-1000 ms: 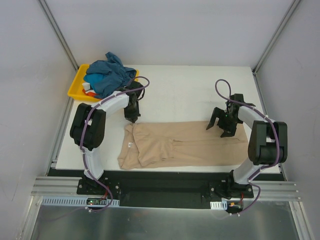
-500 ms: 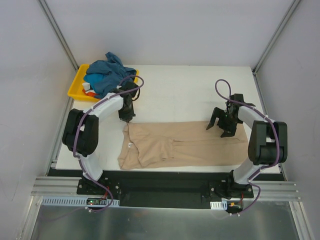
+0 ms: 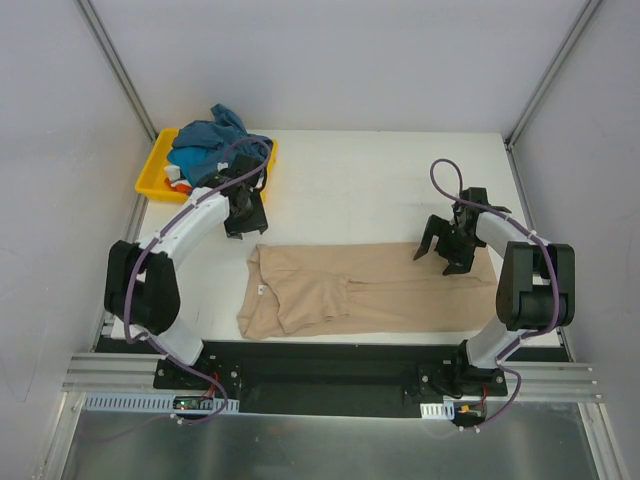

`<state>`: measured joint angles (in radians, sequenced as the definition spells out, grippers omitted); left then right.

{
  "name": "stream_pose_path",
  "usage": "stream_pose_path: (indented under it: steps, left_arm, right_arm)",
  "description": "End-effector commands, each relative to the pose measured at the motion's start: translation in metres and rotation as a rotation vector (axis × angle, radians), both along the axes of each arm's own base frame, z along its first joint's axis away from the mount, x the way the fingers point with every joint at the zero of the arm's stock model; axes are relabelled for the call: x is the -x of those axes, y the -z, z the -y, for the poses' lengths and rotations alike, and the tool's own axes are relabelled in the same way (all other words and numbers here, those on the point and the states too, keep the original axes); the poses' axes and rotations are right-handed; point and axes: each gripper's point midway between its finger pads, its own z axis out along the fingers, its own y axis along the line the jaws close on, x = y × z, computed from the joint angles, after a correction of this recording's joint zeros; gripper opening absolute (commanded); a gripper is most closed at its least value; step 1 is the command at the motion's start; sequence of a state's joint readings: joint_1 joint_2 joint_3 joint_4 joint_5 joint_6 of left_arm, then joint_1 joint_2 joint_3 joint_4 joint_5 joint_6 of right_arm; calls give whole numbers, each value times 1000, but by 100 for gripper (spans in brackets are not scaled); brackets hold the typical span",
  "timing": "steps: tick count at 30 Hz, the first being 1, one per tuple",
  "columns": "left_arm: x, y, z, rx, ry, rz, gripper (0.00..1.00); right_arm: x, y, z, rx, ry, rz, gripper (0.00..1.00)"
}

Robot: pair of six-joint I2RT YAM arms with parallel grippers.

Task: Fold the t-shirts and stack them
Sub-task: Rotate the tshirt 90 degrees

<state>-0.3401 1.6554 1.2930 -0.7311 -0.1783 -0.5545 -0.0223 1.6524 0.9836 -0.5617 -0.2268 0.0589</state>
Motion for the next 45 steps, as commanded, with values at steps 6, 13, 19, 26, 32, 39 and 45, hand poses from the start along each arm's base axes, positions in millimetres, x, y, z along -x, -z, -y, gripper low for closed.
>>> stream_pose_path:
  steps: [6,13,19,26,32,39,45]
  left_arm:
    - [42,-19,70,232,178,0,61]
    - [66,38,62,202,105,-123,99]
    - [57,66,68,217,116,-162,99]
    - [-8,86,97,248,169,-165,99]
    - [-106,93,139,326,203,-102,99]
    - [-192,50,214,575,264,18,99]
    - [-210,-14,208,544,287,199,99]
  right_arm:
    - [7,-1,10,54,-11,-7,97]
    - [7,1,11,59,-13,-11,97]
    - [11,5,13,71,-3,-31,97]
    - [20,5,11,60,18,-28,97]
    - [50,4,-16,-56,18,-38,97]
    - [136,7,-94,-143,-199,-172,97]
    - [144,-42,-115,-49,-337,-23,97]
